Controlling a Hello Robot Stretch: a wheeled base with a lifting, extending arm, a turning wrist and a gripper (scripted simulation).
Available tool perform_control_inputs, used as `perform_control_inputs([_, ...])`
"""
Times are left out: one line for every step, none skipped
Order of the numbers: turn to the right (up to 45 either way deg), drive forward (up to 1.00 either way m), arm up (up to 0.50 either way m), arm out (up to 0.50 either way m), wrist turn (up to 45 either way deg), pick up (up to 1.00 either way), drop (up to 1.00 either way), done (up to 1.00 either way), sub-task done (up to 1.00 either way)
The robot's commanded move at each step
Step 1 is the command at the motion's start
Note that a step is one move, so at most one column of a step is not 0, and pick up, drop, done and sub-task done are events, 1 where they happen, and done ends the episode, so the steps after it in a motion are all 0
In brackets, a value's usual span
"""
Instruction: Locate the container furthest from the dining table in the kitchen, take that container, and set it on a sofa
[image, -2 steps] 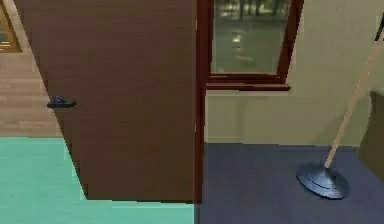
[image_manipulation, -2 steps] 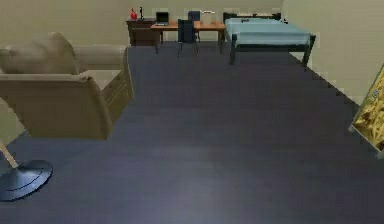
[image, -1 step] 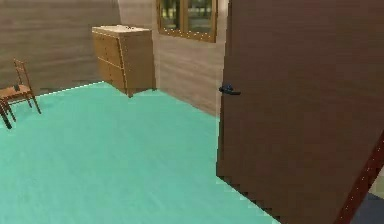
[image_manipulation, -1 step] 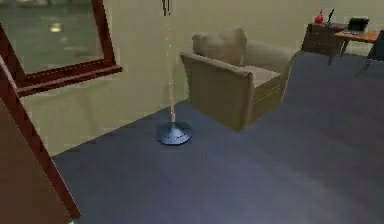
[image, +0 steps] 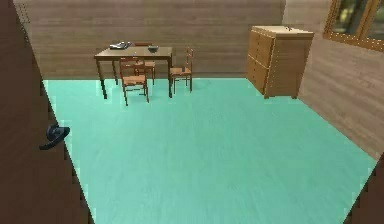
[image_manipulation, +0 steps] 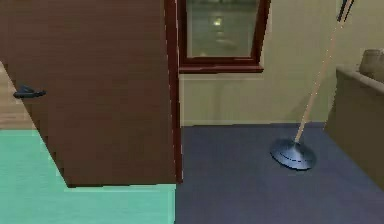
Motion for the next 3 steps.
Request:
perform_control_inputs([0.0,1.0,0.0,0.0,0.0,0.0,0.0,0.0,0.0])
perform_control_inputs([-6.0,0.0,0.0,0.0,0.0,0.0,0.0,0.0,0.0])
perform_control_inputs([0.0,0.1,0.0,0.0,0.0,0.0,0.0,0.0,0.0])
